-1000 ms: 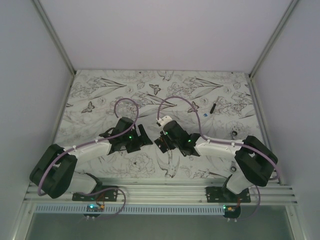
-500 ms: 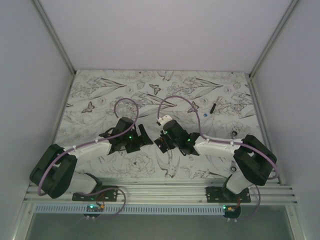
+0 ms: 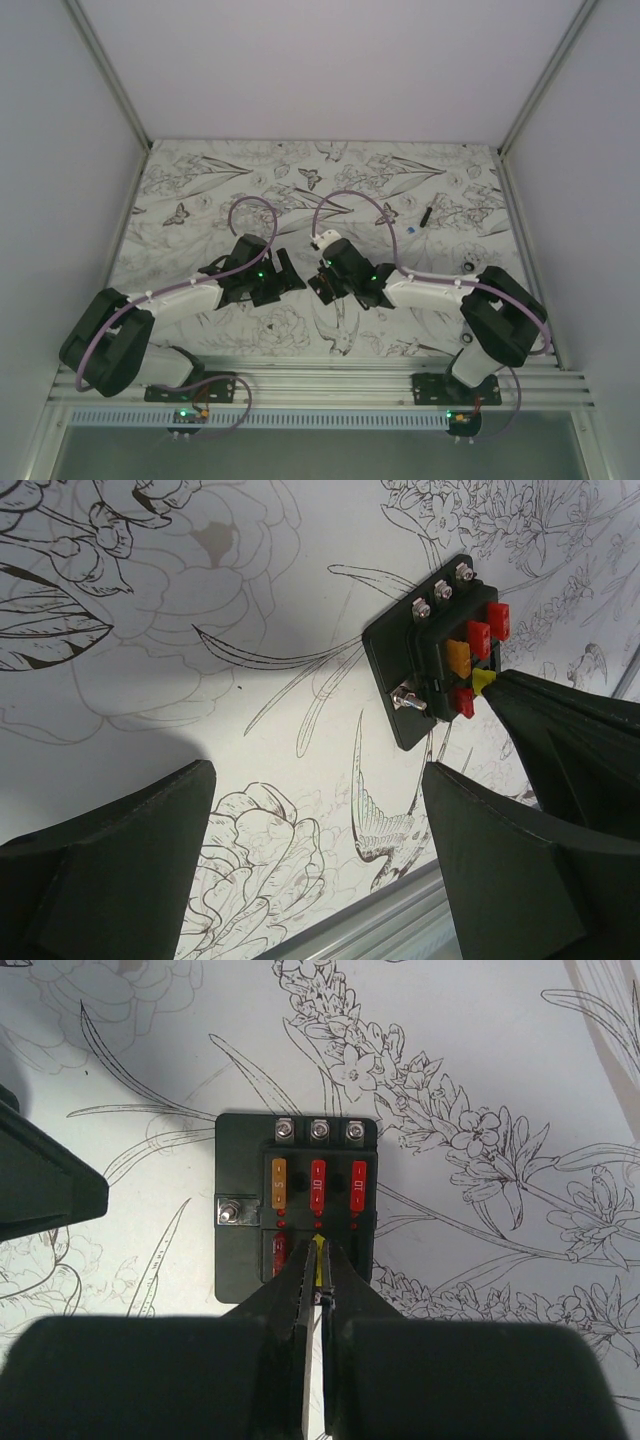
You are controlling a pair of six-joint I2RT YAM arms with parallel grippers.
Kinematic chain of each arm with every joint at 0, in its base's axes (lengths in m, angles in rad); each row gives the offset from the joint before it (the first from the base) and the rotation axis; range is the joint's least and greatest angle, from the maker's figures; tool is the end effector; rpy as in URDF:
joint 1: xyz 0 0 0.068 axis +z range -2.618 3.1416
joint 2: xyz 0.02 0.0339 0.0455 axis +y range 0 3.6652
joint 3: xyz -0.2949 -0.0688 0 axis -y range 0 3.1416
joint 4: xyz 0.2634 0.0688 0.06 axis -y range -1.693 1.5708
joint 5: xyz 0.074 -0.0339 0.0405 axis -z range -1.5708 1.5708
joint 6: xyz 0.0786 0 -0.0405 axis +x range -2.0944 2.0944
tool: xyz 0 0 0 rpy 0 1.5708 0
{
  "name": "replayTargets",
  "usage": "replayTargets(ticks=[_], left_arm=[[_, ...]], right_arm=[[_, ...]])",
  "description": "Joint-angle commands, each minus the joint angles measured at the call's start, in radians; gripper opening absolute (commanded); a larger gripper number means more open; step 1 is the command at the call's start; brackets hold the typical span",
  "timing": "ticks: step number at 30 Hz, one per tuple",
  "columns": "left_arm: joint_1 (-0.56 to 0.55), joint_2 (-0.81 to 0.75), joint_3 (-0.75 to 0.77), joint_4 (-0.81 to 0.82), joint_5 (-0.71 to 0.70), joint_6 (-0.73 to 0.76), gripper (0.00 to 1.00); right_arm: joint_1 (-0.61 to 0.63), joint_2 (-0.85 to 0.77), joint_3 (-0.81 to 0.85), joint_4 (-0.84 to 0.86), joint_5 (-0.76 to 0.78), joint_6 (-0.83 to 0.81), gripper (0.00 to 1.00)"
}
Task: Snap on the fuse box
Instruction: Install the fuse at the fuse box base.
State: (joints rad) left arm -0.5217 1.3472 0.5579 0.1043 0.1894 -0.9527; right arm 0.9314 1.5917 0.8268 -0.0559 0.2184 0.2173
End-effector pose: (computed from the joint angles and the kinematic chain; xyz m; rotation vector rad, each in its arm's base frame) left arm 0.2526 -0.1622 0.1607 -0.4141 2.4054 -0.9489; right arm 0.2288 0.2791 0.1589 -0.7367 2.2692 0.2903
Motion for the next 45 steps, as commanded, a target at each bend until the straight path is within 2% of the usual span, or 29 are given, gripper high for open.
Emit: replayTargets(ticks=[1,2,13,22,30,36,45], left_arm=[[0.009,-0.012,-0.007,-0.026,0.007,0.003,0.89],[0.009,-0.012,-0.007,-0.027,0.007,0.002,0.89],[0.009,-0.012,-0.006,-0.028,0.004,-0.003,0.9],[0.012,-0.039,-0.013,-0.036,-0.008,-0.008,0.91],[0.018,-0.058,-0.016,-0.048,-0.012,-0.004,0.92],[0.026,-0.066,-0.019,-0.052,-0.007,0.002,0.92],[0.04,-0.111,-0.029,-0.061,-0.004,0.02,0.92]], right_arm=[[-0.006,0.046,0.02,-0.068,-0.002,0.0,0.02],[-0.006,0.053,0.022,-0.078,0.0,-0.001,0.0],[-0.003,0.083,-0.041,-0.147,-0.01,0.02,0.0],[0.0,0.089,-0.097,-0.194,-0.061,0.108,0.0],[0.0,0.067,-0.09,-0.275,-0.031,0.179,0.0],[-0.033,0.073,-0.088,-0.266,-0.028,0.192,0.0],[-0.023,0.141,0.0,-0.283,-0.002,0.143,0.0]])
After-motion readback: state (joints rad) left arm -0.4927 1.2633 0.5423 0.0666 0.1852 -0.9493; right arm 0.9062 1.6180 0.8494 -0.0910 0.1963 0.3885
